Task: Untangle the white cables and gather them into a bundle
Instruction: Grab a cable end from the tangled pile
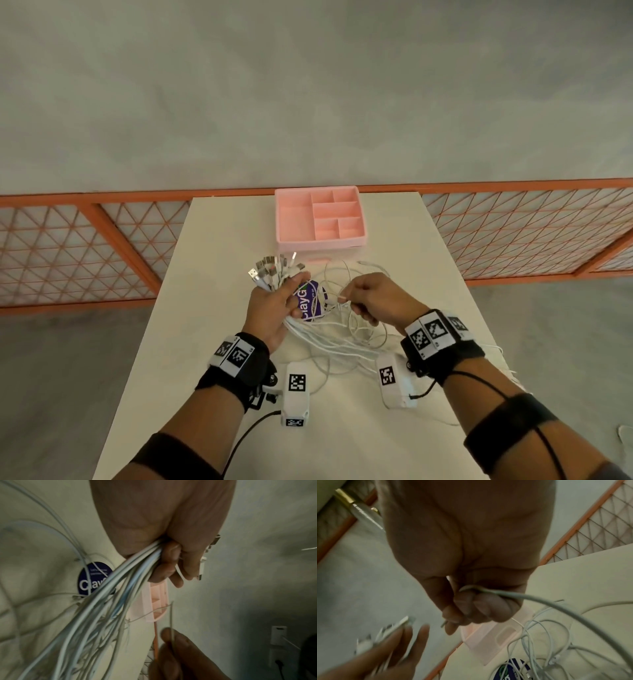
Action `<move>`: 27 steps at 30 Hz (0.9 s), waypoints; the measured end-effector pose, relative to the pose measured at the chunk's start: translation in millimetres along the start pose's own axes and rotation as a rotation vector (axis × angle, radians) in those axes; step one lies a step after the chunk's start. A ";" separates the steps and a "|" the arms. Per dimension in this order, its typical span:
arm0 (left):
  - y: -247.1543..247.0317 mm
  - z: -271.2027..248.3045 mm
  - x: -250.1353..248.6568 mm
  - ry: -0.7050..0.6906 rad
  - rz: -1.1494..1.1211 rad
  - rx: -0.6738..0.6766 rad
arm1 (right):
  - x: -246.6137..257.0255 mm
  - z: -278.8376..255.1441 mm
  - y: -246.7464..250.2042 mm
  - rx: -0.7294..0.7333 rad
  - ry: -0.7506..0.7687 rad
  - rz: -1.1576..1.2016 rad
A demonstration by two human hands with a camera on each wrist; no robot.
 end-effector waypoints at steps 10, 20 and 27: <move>-40.0 -11.7 -1.8 -0.027 0.156 0.291 | 84.4 -37.8 39.2 -0.062 0.348 0.392; -6.4 -4.5 7.3 0.000 0.147 0.231 | 119.5 -89.9 182.5 -0.614 0.576 0.867; -8.6 -2.2 7.5 -0.034 0.244 0.126 | 30.4 -21.1 142.9 -0.595 -0.201 -0.600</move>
Point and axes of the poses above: each hand's wrist, its own z-axis towards the middle knuckle, its own y-axis out of the back of the hand, x = y × z, the point moved 10 cm from there along z, towards the middle knuckle, and after that the axes turned 6 degrees about -y, right-handed, at the moved point
